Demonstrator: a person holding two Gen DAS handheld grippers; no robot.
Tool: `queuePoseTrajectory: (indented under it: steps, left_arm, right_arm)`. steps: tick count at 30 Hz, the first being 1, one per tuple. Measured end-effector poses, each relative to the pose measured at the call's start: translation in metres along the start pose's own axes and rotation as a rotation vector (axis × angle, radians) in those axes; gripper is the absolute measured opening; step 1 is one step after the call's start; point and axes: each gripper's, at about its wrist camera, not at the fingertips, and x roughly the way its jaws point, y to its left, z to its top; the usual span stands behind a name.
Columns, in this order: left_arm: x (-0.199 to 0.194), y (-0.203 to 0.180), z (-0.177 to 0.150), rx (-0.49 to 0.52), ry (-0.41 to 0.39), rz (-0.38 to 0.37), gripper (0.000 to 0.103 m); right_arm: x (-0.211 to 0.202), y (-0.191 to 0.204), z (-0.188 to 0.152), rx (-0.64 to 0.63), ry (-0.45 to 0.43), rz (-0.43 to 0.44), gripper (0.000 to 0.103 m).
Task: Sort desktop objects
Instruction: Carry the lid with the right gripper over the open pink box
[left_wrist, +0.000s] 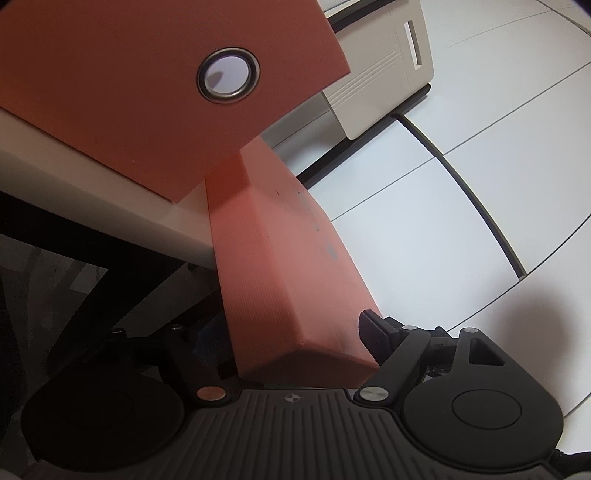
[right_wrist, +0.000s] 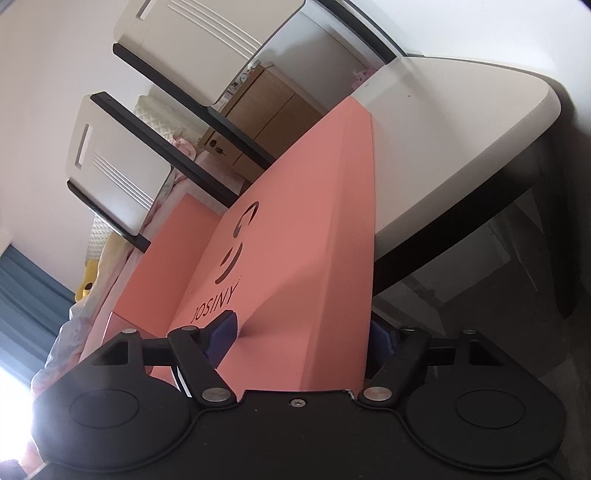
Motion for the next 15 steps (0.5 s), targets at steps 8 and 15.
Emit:
queuePoseTrajectory:
  steps: [8,15]
  left_arm:
    - [0.018,-0.002,0.008,-0.006,0.002,-0.011,0.086]
    - [0.015,-0.015,0.007,0.063,-0.005,0.019,0.076]
  right_arm:
    - [0.013,0.000,0.007,0.005,-0.025,-0.004,0.078]
    - [0.007,0.011,0.005,-0.045,-0.018,0.026,0.070]
